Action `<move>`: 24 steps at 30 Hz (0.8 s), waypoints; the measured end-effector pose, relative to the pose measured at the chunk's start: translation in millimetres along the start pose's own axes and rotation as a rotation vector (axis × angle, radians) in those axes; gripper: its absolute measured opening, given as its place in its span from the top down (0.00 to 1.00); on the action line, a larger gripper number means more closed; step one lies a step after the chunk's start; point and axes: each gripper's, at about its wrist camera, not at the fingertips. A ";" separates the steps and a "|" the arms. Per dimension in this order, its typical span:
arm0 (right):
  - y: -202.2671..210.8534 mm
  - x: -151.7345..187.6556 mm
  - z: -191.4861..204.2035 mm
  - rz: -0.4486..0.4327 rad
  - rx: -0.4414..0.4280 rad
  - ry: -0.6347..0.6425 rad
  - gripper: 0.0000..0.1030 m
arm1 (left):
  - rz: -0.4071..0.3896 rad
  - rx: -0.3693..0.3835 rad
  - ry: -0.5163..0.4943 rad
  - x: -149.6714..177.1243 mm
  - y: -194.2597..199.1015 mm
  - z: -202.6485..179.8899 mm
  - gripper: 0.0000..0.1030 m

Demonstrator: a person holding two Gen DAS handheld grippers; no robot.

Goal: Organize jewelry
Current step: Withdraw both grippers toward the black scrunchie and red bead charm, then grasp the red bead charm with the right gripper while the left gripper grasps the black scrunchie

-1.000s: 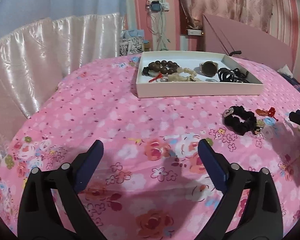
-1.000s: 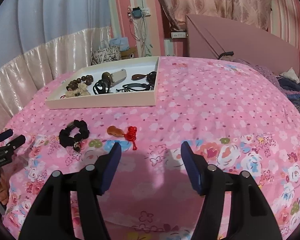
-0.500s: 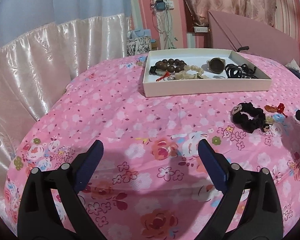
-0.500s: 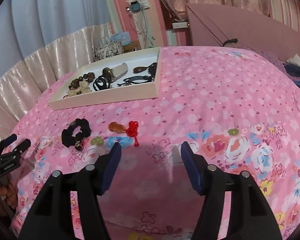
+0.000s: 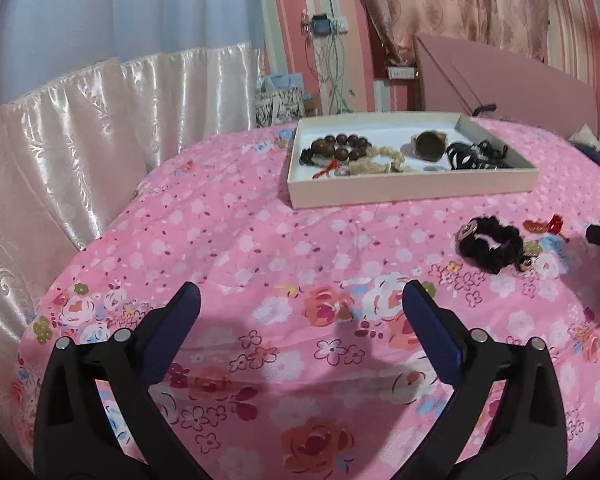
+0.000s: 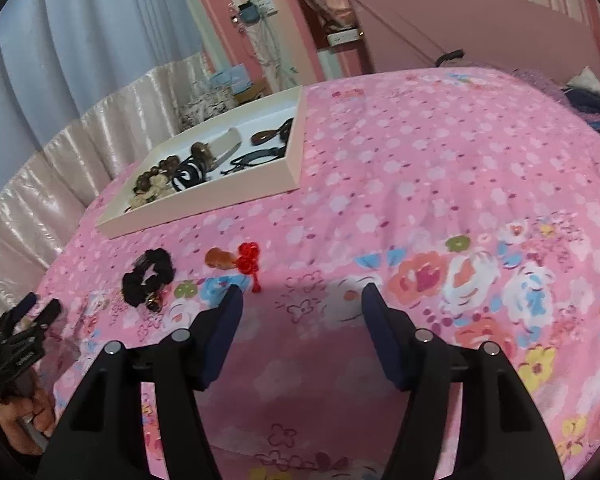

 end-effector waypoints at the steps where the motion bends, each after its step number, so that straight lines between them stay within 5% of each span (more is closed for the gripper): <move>1: 0.4 0.3 3.3 -0.003 0.015 0.018 0.40 | -0.003 0.008 0.008 -0.2 0.7 1.3 0.03; 8: 11.3 0.1 31.0 -0.070 0.076 0.174 0.40 | 0.049 0.068 0.140 3.1 -10.5 23.3 0.03; 13: 15.0 1.9 48.6 -0.093 0.116 0.278 0.40 | 0.051 0.106 0.113 3.4 -11.9 16.0 0.03; 17: 11.3 1.4 51.0 -0.074 0.156 0.298 0.40 | -0.010 0.118 0.090 0.9 -0.1 12.1 0.03; 21: -3.4 3.8 57.3 0.001 0.208 0.346 0.55 | 0.071 0.156 0.080 1.1 -16.2 7.1 0.04; 24: -11.9 2.2 64.1 0.033 0.194 0.347 0.56 | 0.110 0.183 0.127 0.2 -22.2 10.1 0.04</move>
Point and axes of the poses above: each gripper's, at about its wrist camera, not at the fingertips, and y roughly against the way its jaws point, z to its left, x to its underside, and after that the axes turned 11 degrees about -z, right-handed
